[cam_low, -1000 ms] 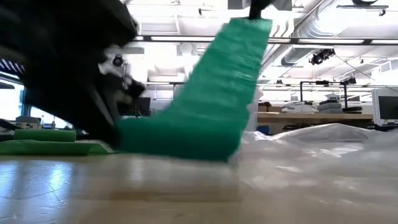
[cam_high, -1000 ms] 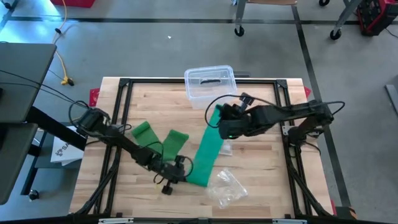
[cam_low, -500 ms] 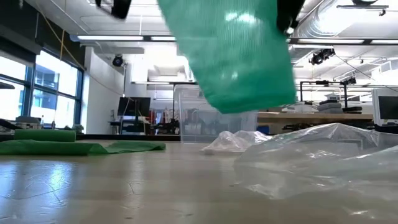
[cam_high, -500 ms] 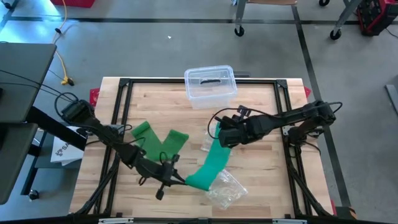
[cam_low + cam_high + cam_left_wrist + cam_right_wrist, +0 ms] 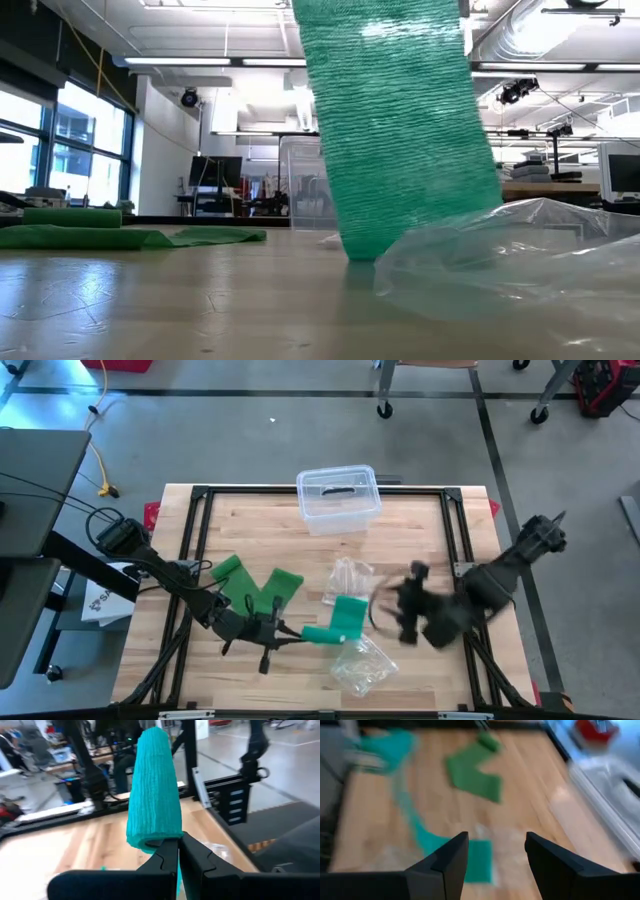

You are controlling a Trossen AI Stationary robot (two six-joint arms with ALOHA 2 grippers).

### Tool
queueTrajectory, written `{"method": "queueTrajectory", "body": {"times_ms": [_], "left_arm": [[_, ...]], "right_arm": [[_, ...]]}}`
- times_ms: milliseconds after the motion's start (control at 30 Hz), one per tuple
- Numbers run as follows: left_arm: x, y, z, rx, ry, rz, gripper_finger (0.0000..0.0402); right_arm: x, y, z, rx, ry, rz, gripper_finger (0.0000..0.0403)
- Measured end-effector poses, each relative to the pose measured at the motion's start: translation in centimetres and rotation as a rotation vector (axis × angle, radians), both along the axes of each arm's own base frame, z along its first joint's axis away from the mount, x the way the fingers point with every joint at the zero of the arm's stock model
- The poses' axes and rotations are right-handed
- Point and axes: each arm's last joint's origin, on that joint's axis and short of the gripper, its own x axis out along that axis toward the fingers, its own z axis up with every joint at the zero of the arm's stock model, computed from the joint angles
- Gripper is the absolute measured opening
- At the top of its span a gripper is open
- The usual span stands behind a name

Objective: Roll bandage
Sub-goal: Roll the blue bandage

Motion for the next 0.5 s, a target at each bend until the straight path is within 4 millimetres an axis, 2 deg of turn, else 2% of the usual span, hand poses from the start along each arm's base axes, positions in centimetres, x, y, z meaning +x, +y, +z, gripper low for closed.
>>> {"method": "queueTrajectory", "body": {"times_ms": [133,267,367,500], "left_arm": [[0.0,0.2,-0.1,0.035,-0.001,0.066,0.0],[0.2,0.0,0.3,0.102,0.046,0.133,0.0],[0.6,-0.6,1.6,0.189,0.17,0.208,0.0],[1.6,-1.6,3.1,0.289,0.305,0.297,0.0]], "right_arm": [[0.2,4.8,-1.4,-0.042,-0.088,0.092,0.019],[2.4,7.8,-3.5,-0.075,-0.111,0.176,0.019],[2.9,7.8,-4.9,-0.14,-0.016,0.228,0.0188],[1.5,5.2,-3.9,-0.105,0.045,0.118,0.0178]]}}
